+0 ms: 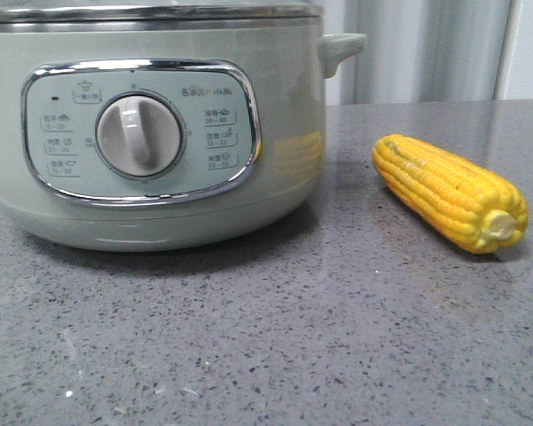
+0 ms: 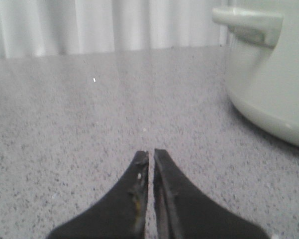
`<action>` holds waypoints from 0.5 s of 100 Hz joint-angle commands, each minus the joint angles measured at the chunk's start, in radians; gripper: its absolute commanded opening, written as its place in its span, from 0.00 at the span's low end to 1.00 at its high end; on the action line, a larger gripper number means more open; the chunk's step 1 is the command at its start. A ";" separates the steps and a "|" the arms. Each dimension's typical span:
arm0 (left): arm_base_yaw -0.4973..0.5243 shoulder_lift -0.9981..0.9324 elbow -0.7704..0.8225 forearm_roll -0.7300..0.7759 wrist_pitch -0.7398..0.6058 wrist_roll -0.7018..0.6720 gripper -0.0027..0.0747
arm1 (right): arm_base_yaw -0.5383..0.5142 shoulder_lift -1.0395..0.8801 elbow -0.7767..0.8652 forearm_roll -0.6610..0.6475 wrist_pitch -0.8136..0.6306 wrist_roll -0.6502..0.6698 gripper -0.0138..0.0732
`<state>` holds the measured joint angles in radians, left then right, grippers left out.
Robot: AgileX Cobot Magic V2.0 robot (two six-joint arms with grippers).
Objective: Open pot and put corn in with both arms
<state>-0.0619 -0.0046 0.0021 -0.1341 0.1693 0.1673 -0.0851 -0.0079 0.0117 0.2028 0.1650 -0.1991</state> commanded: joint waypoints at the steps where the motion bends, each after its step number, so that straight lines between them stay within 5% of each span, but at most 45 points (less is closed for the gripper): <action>1: 0.003 -0.034 0.006 -0.011 -0.116 -0.009 0.01 | -0.005 -0.023 0.018 0.007 -0.173 -0.005 0.07; 21: 0.003 -0.032 -0.009 -0.060 -0.169 -0.009 0.01 | -0.005 -0.023 0.010 0.007 -0.249 -0.005 0.07; 50: 0.003 0.097 -0.232 0.044 -0.054 -0.009 0.01 | -0.003 0.067 -0.162 0.007 0.030 -0.005 0.07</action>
<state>-0.0619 0.0304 -0.1207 -0.1062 0.1626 0.1673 -0.0851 0.0004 -0.0500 0.2070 0.1803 -0.1991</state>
